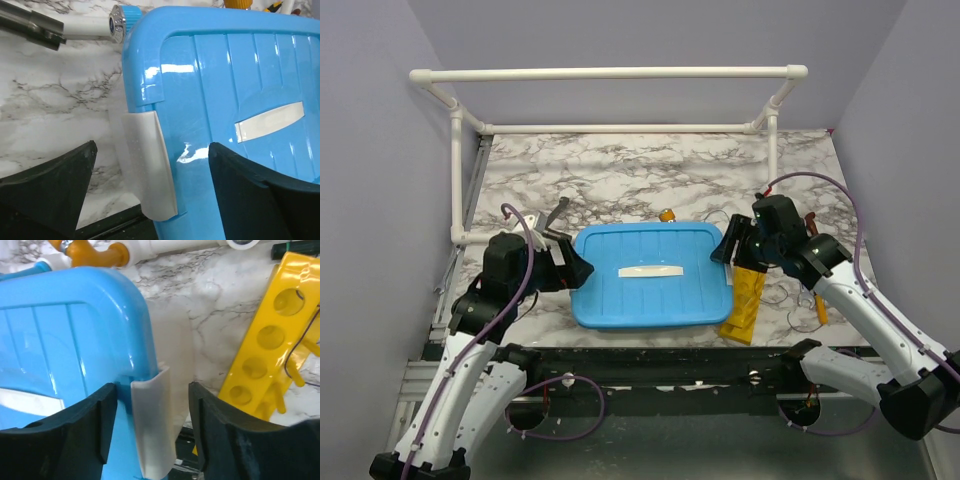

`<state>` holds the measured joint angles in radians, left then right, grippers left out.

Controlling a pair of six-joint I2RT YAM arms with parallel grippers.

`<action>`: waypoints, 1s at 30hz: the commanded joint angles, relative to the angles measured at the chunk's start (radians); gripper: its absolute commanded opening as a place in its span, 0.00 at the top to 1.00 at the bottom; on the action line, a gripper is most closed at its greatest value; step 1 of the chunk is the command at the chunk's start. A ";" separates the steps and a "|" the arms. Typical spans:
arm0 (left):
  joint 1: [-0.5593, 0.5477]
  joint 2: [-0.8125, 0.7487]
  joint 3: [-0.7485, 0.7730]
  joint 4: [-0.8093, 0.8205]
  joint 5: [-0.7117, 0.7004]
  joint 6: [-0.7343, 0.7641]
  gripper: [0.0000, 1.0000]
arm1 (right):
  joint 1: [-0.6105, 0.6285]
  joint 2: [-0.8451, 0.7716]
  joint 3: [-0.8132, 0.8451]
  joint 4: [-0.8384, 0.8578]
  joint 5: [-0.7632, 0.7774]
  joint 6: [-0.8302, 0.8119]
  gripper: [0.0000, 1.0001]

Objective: Organize the chemistry lab equipment

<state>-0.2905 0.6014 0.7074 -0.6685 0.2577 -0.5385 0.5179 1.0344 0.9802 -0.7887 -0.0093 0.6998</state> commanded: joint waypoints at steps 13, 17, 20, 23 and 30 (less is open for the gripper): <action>0.082 0.004 0.118 0.064 -0.126 0.167 0.01 | -0.001 0.106 0.219 0.046 0.115 -0.137 0.00; 0.183 0.049 0.162 0.096 -0.120 0.202 0.01 | -0.014 0.165 0.299 0.087 0.139 -0.161 0.00; 0.236 0.086 0.186 0.113 -0.144 0.228 0.01 | -0.064 0.222 0.350 0.117 0.131 -0.183 0.00; 0.281 0.110 0.205 0.140 -0.156 0.243 0.01 | -0.190 0.265 0.363 0.165 0.024 -0.197 0.00; 0.332 0.075 0.208 0.242 -0.249 0.307 0.02 | -0.507 0.305 0.337 0.256 -0.089 -0.215 0.00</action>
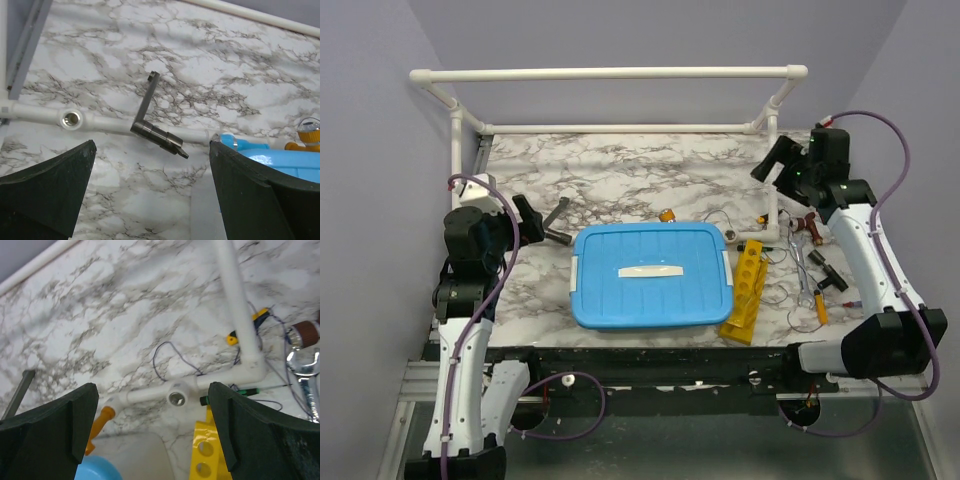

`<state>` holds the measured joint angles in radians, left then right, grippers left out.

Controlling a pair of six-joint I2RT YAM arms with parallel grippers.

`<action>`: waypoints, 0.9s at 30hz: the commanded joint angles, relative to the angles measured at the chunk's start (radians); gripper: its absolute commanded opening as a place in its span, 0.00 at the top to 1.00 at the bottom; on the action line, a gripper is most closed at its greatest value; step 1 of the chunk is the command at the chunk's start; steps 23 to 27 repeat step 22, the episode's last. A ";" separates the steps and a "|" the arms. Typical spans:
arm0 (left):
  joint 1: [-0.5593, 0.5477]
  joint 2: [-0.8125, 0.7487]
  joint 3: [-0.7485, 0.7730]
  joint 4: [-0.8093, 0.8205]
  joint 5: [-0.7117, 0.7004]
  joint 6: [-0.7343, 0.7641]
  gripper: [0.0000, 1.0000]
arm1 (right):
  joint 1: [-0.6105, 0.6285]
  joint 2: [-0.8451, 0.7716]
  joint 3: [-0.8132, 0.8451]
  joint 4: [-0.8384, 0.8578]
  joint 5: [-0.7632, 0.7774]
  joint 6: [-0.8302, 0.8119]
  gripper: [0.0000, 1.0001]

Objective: Organize the chemistry lab equipment

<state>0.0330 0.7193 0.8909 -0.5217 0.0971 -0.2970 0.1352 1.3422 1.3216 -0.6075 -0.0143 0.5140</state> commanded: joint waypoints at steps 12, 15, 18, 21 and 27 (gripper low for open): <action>0.008 -0.250 0.007 0.227 -0.278 0.140 0.01 | -0.236 -0.382 -0.301 0.430 0.441 -0.175 0.00; 0.008 -0.269 0.010 0.241 -0.269 0.143 0.01 | -0.235 -0.468 -0.381 0.513 0.464 -0.212 0.00; 0.008 -0.264 0.022 0.240 -0.262 0.144 0.01 | -0.235 -0.509 -0.418 0.556 0.472 -0.236 0.00; 0.008 -0.273 0.014 0.253 -0.253 0.147 0.01 | -0.236 -0.518 -0.426 0.564 0.477 -0.240 0.00; 0.008 -0.281 0.008 0.268 -0.246 0.149 0.01 | -0.235 -0.517 -0.427 0.565 0.477 -0.240 0.00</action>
